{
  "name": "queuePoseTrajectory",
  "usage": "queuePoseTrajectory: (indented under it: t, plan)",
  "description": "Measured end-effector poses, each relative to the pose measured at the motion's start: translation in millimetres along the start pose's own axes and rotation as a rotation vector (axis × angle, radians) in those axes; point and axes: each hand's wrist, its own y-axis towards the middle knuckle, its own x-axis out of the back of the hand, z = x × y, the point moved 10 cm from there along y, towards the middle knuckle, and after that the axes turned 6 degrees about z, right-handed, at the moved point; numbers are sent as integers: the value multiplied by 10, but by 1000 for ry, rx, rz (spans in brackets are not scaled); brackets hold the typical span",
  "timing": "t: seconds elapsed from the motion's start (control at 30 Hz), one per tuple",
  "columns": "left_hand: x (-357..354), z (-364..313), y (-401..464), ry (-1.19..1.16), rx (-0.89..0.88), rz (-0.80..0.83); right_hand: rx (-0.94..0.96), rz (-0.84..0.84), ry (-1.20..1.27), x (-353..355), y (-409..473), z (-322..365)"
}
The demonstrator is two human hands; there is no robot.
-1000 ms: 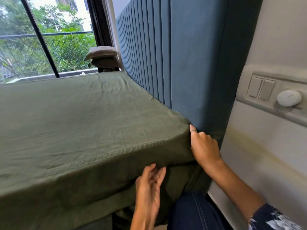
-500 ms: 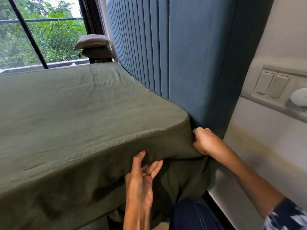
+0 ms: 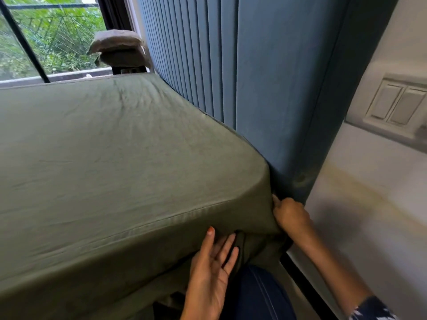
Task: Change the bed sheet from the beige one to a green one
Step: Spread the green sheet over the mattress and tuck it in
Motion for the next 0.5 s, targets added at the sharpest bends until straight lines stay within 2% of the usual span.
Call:
queuePoseTrajectory:
  t: [0.07, 0.17, 0.23, 0.3, 0.33, 0.37, 0.43, 0.5]
  plan:
    - [20, 25, -90, 197, 81, 26, -1, -77, 76, 25, -48, -116]
    - [185, 23, -318, 548, 236, 108, 52, -137, 32, 115, -239, -62]
    - [221, -141, -545, 752, 252, 207, 178, -360, 51, 471, -487, 217]
    - [103, -388, -753, 971, 166, 330, 431, -626, 133, 895, -840, 746]
    - [-42, -554, -829, 1047, 57, 385, 540, -631, 166, 986, -876, 1032]
    - [-257, -739, -889, 1092, -80, 441, 602, -542, 176, 986, -749, 1304]
    - [-704, -1136, -1025, 1167, -377, 511, 571, -250, 90, 733, -276, 1753]
    - [-1059, -1502, -1029, 1360, -652, 485, 494, -74, -51, 475, 124, 2017]
